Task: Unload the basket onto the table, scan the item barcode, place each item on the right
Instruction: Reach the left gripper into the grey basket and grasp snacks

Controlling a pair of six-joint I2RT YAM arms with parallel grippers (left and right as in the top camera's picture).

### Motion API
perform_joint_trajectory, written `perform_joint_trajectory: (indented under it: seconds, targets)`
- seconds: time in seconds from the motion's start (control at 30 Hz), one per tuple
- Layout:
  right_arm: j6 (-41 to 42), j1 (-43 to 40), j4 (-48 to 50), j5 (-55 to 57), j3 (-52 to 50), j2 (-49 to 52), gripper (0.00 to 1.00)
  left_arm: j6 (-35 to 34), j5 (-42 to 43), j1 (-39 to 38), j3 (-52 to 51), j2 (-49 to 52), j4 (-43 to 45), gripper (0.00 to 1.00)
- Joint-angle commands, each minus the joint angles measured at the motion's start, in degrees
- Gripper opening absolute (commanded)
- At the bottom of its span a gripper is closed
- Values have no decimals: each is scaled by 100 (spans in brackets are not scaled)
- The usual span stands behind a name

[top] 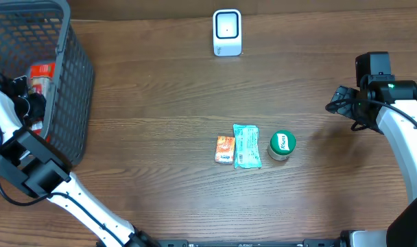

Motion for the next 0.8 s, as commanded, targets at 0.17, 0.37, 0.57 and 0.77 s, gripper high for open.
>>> perform_joint_trajectory:
  seconds: [0.17, 0.37, 0.57, 0.77]
  targets:
    - [-15, -24, 11, 74, 92, -20, 100, -264, 542, -17, -11, 260, -114, 18]
    - [-17, -24, 11, 74, 92, -20, 100, -444, 608, -273, 225, -546, -127, 14]
    - [-17, -24, 11, 74, 92, -20, 100, -678, 155, -660, 243, -1827, -85, 14]
    - [-17, -24, 11, 74, 92, -20, 100, -1106, -385, -953, 243, -3335, -63, 14]
